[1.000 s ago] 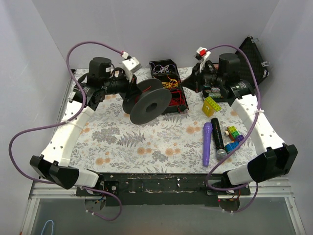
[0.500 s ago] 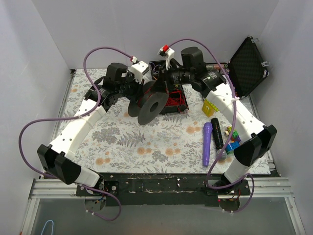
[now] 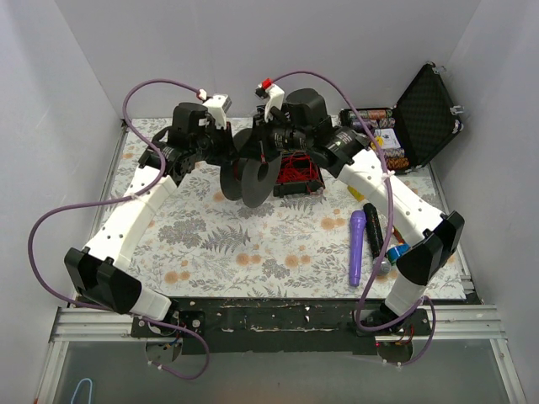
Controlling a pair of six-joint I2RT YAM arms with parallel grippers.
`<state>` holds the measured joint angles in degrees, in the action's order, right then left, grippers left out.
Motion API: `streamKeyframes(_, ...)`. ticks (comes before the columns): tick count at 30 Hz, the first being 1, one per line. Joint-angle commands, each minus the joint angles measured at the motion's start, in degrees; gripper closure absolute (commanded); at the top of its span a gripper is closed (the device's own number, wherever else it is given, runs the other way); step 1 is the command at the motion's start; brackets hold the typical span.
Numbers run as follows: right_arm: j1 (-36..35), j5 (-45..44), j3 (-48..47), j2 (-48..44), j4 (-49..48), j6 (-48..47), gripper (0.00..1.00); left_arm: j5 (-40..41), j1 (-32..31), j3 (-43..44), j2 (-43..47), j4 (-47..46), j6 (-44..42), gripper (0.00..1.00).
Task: Wrap the cables
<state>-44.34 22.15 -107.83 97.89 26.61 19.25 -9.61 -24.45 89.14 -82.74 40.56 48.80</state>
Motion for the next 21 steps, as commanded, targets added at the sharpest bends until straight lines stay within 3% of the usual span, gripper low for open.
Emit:
streamKeyframes(1,-7.16,-1.66,-1.85,-1.21,-0.77,1.49,0.99,0.11,2.56,4.81,-0.41,-7.42,8.60,1.00)
streamKeyframes(10,-12.61,-12.12,-5.02,1.96,2.74,4.75,0.99,1.96,2.74,5.34,-0.40,-9.09,10.79,1.00)
streamKeyframes(13,-14.02,-16.68,-2.92,1.08,3.36,2.04,0.99,-0.32,4.40,5.51,-0.23,-9.79,13.07,1.00)
streamKeyframes(19,-15.95,-17.85,15.60,-7.08,-9.96,-5.35,0.98,-4.19,6.69,7.01,-0.32,-10.67,15.10,1.00)
streamKeyframes(21,-15.87,-19.68,21.15,-9.63,-13.94,-5.36,0.91,-5.24,6.78,6.92,-0.23,-10.94,15.28,1.00)
